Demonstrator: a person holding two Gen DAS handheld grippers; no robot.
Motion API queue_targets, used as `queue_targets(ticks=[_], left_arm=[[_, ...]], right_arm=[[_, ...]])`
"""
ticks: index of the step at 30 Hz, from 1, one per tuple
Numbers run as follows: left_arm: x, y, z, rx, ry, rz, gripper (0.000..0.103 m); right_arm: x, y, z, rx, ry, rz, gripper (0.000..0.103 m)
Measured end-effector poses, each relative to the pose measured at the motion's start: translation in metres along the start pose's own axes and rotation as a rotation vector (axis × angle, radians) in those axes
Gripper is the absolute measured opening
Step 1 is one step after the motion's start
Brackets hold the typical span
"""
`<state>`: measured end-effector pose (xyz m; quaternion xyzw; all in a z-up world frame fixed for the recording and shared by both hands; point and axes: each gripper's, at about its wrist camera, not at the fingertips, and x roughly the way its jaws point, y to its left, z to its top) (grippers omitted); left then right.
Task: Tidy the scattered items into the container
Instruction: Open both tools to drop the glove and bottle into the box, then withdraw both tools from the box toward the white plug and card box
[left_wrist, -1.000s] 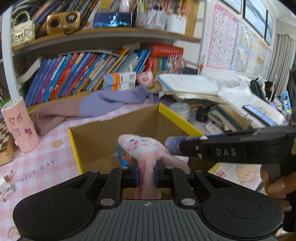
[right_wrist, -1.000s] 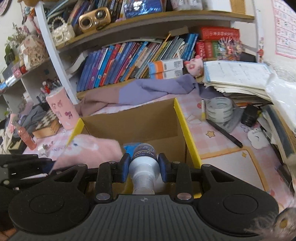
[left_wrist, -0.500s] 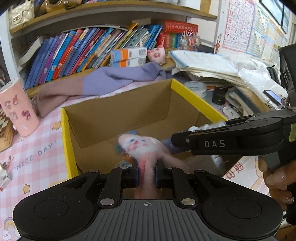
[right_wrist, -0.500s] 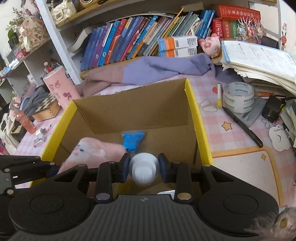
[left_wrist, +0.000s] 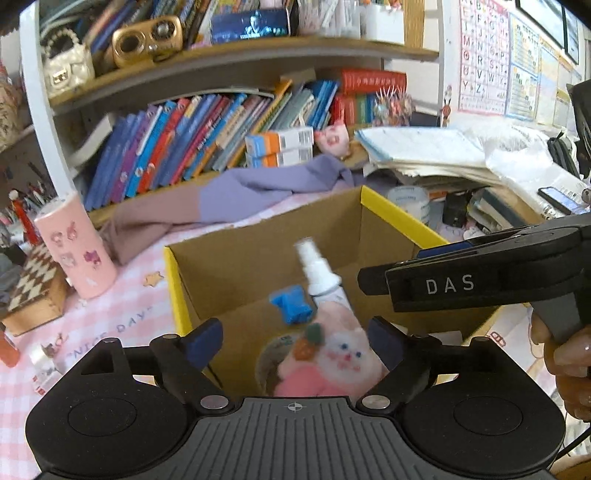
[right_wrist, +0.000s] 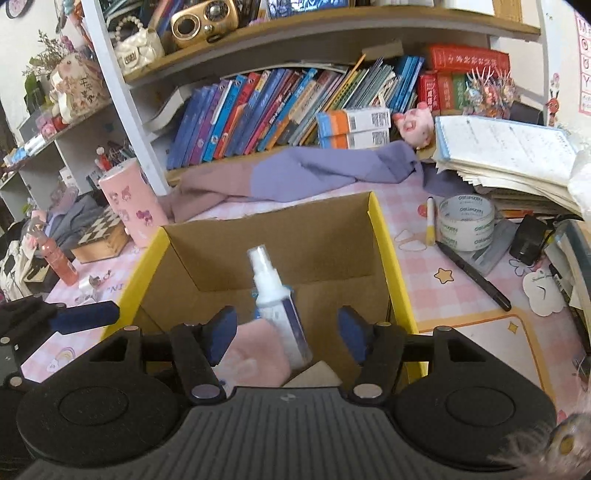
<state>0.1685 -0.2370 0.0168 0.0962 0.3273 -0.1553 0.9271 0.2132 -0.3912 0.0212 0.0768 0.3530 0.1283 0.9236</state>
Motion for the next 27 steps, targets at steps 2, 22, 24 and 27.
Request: queue_targets(ticks=[2, 22, 24, 27], left_arm=[[-0.008, 0.002, -0.003, -0.004, -0.014, 0.003, 0.088], [-0.076, 0.023, -0.052, -0.003, -0.095, -0.075, 0.089], [-0.084, 0.027, -0.059, 0.000, -0.093, -0.090, 0.089], [-0.095, 0.031, -0.069, 0.002, -0.091, -0.108, 0.089]], right_arm=[[-0.005, 0.005, -0.003, -0.005, -0.009, -0.003, 0.059], [-0.075, 0.057, -0.056, 0.000, -0.083, -0.157, 0.066], [-0.082, 0.065, -0.065, 0.007, -0.085, -0.179, 0.067], [-0.093, 0.075, -0.077, 0.019, -0.088, -0.211, 0.069]])
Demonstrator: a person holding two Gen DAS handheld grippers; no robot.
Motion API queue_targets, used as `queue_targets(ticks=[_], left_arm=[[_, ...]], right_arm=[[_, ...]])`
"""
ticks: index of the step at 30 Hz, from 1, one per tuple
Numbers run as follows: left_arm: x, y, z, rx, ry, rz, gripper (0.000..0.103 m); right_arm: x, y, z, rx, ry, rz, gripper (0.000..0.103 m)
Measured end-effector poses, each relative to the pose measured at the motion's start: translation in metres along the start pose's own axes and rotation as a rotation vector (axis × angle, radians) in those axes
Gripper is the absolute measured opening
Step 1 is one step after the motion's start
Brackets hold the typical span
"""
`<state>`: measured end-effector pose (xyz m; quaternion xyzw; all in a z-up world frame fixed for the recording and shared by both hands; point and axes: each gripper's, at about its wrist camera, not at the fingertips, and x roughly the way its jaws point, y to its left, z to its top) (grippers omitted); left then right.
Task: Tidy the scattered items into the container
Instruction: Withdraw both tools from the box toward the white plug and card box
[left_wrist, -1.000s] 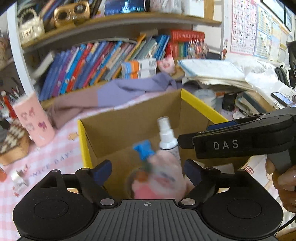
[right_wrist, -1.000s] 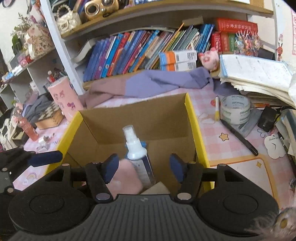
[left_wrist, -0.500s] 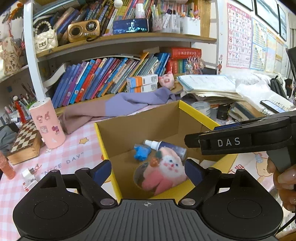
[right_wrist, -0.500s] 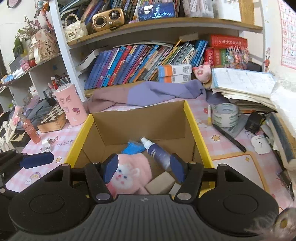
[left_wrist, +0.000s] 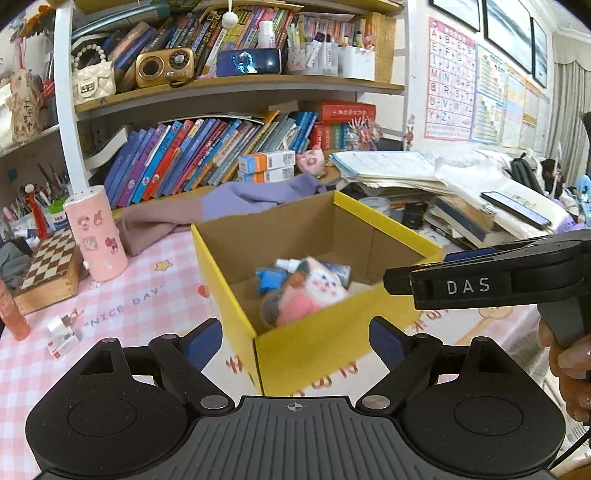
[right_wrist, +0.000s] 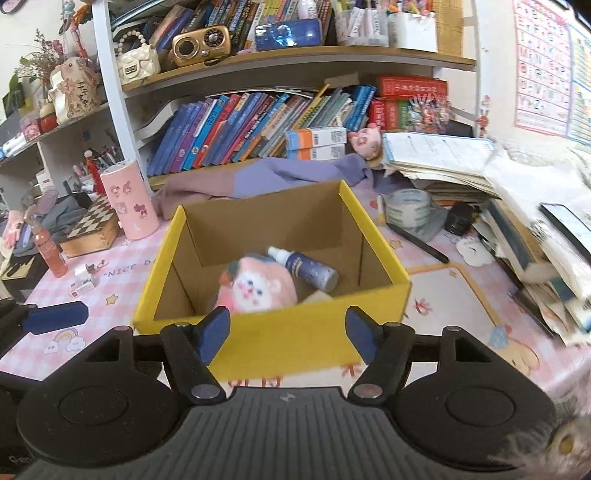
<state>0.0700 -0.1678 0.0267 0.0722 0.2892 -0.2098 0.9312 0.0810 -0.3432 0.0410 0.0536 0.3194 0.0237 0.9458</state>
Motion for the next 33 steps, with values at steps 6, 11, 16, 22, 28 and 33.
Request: queue_targets(ticks=[6, 11, 16, 22, 28, 33], left_arm=[[-0.023, 0.009, -0.018, 0.002, 0.003, -0.030, 0.089], [-0.039, 0.020, -0.033, -0.002, 0.019, -0.043, 0.090], [-0.055, 0.037, -0.050, -0.011, 0.042, -0.040, 0.090], [-0.073, 0.060, -0.068, -0.029, 0.072, -0.021, 0.090], [-0.087, 0.081, -0.082, -0.055, 0.098, 0.007, 0.090], [-0.100, 0.103, -0.092, -0.091, 0.106, 0.057, 0.090]], right_arm=[[-0.026, 0.018, -0.025, 0.012, -0.005, -0.064, 0.073], [-0.039, 0.036, -0.045, 0.016, 0.000, -0.105, 0.077], [-0.046, 0.059, -0.063, 0.021, 0.014, -0.121, 0.078], [-0.047, 0.091, -0.080, 0.010, 0.045, -0.101, 0.080], [-0.045, 0.120, -0.092, -0.007, 0.080, -0.058, 0.081], [-0.039, 0.150, -0.096, -0.047, 0.104, 0.003, 0.082]])
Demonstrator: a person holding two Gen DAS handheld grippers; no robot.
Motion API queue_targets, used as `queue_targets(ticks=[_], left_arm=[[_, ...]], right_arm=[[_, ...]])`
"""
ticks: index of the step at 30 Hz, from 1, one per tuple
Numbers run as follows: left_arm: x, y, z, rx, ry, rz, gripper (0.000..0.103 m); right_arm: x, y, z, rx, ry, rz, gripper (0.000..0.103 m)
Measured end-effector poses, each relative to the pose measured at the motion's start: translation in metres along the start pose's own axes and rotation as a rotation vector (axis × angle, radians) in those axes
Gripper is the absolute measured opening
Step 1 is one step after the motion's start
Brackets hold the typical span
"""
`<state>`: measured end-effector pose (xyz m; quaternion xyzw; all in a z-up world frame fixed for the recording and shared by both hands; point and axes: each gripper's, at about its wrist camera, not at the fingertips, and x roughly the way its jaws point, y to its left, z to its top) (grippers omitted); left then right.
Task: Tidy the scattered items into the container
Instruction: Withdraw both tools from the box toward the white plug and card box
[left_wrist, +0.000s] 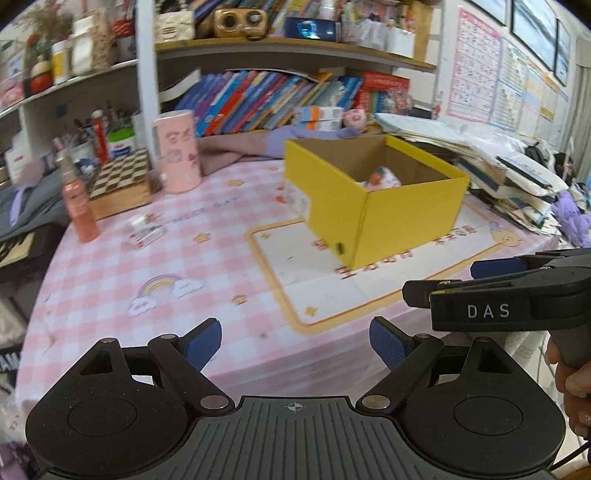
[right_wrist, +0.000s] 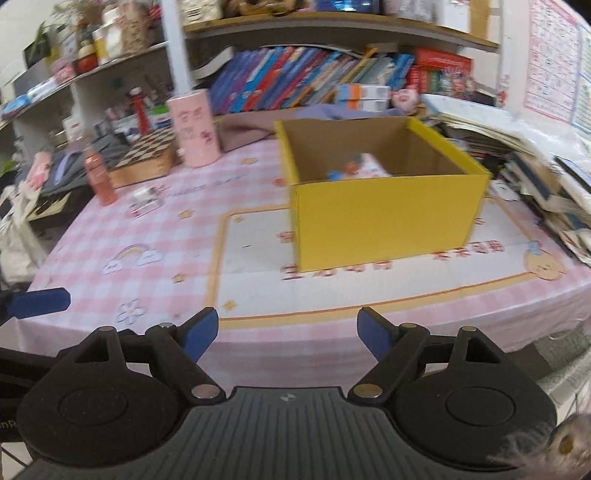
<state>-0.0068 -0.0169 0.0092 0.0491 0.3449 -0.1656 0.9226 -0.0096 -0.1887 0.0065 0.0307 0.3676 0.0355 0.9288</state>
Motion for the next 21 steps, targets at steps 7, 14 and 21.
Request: queue_targets(ticks=[7, 14, 21], left_arm=[[-0.014, 0.031, -0.008, -0.068, 0.001, 0.083, 0.090], [-0.022, 0.053, -0.012, -0.114, -0.001, 0.137, 0.090], [-0.019, 0.070, -0.011, -0.149, 0.000, 0.176, 0.090]], right_arm=[[0.009, 0.036, 0.005, -0.069, 0.013, 0.077, 0.082], [0.019, 0.059, 0.012, -0.114, 0.017, 0.128, 0.083], [0.035, 0.071, 0.021, -0.139, 0.024, 0.161, 0.083]])
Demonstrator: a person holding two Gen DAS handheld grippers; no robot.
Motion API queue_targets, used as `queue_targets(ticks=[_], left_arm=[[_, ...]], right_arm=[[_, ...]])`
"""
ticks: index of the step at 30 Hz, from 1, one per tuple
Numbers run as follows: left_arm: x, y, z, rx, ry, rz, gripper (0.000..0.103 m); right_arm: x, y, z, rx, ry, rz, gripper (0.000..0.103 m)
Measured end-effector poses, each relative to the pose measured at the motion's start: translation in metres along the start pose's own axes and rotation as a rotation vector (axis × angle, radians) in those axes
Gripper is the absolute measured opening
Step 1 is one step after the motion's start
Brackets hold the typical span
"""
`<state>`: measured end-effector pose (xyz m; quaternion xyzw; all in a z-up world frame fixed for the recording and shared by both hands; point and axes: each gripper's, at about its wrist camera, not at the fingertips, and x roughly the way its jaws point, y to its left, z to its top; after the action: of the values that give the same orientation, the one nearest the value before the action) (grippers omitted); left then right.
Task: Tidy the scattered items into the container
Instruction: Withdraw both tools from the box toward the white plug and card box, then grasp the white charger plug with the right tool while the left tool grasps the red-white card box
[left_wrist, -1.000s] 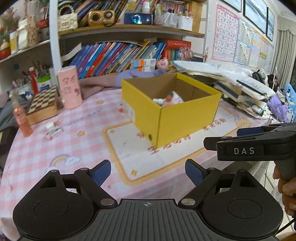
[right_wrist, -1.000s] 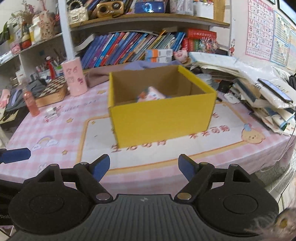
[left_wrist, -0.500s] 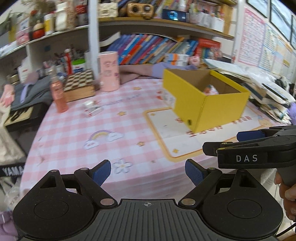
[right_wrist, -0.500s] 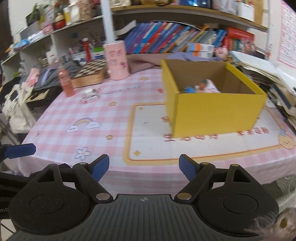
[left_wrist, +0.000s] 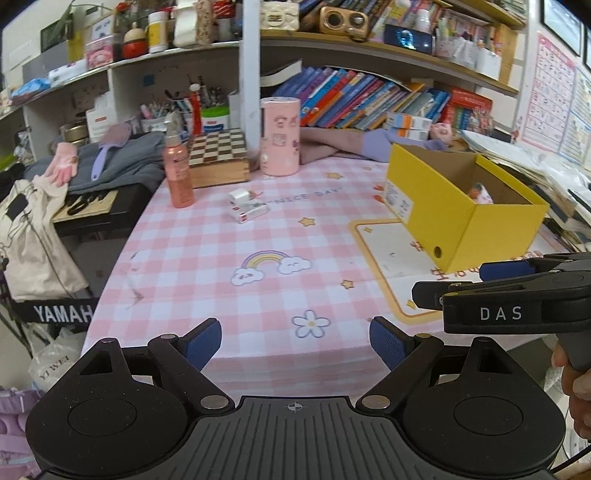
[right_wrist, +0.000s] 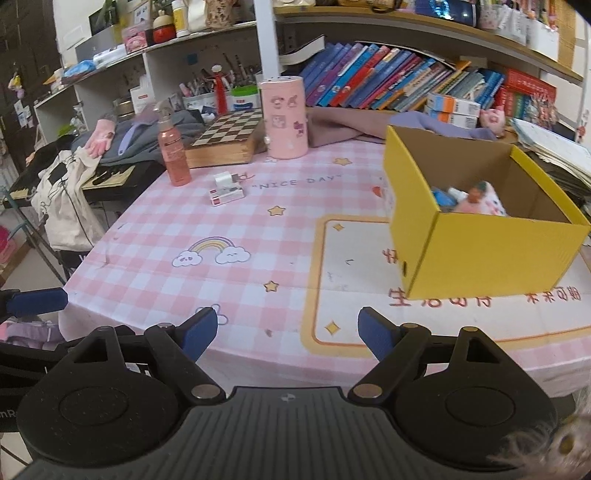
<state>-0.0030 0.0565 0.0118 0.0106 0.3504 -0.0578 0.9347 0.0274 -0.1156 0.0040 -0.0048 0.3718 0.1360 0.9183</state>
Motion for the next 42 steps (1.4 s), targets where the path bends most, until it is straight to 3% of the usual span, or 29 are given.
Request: queue_targets(ticks=[10, 25, 34, 42], left_arm=[[0.031, 0.018, 0.020, -0.043, 0.024, 0.049, 0.090], [0.109, 0.043, 0.070, -0.088, 0.028, 0.077, 0.090], [0.165, 0.057, 0.093, -0.074, -0.001, 0.054, 0.088], [0.215, 0.070, 0.111, -0.077, 0.007, 0.031, 0.087]], right_arm=[[0.045, 0.004, 0.030, -0.031, 0.025, 0.053, 0.083], [0.127, 0.000, 0.116, -0.098, 0.022, 0.111, 0.083], [0.186, 0.026, 0.171, -0.188, 0.025, 0.195, 0.083], [0.256, 0.060, 0.207, -0.334, 0.093, 0.235, 0.077]])
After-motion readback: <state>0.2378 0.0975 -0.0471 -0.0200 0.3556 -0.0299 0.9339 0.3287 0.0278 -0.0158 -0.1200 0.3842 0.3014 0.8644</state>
